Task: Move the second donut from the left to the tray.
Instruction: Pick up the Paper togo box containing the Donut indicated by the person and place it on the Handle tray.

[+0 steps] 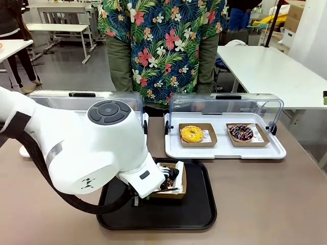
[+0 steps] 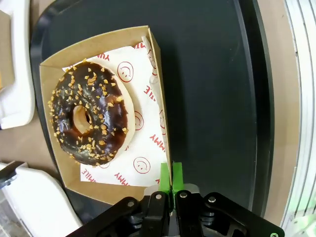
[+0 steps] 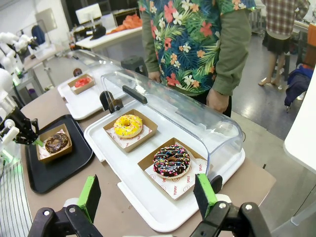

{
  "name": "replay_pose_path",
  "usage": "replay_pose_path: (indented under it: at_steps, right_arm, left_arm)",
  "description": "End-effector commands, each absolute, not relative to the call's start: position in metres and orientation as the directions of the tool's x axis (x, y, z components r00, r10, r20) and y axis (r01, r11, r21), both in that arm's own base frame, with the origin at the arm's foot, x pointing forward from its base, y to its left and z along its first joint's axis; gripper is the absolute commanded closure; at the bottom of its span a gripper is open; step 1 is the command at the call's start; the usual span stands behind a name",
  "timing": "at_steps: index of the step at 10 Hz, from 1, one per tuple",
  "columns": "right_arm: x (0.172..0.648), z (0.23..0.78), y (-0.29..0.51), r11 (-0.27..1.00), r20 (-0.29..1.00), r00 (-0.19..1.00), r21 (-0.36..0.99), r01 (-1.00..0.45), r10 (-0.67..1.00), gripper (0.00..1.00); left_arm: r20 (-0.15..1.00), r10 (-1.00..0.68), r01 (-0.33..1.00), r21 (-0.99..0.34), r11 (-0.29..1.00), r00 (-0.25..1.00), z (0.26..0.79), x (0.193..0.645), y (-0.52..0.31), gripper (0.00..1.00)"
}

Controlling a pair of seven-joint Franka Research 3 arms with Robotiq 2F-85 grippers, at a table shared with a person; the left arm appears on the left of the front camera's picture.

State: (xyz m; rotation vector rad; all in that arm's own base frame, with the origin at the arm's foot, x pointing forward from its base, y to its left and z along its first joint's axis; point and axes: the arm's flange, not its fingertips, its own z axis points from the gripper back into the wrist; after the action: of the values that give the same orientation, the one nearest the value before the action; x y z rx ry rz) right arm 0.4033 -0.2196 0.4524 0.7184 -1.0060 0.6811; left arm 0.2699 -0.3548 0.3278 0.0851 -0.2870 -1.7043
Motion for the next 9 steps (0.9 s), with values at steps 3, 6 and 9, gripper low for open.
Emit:
replay_pose_path:
  at_steps: [3, 6, 9]
  right_arm:
    - [0.4039, 0.4557, -0.2181, 0.584, 0.913, 0.373, 0.215, -0.782, 0.164, 0.0]
    - [0.4039, 0.4557, -0.2181, 0.584, 0.913, 0.373, 0.215, -0.782, 0.164, 0.0]
    - [0.4039, 0.4557, -0.2181, 0.584, 0.913, 0.373, 0.215, -0.782, 0.164, 0.0]
  left_arm:
    - [0.106, -0.985, 0.967, 0.232, -0.106, -0.134, 0.3193, 0.2695, -0.3529, 0.98]
    - [0.107, -0.985, 0.971, 0.208, -0.114, -0.138, 0.316, 0.2727, -0.3532, 0.98]
    - [0.107, -0.988, 0.977, 0.191, -0.09, -0.112, 0.3146, 0.276, -0.3545, 0.98]
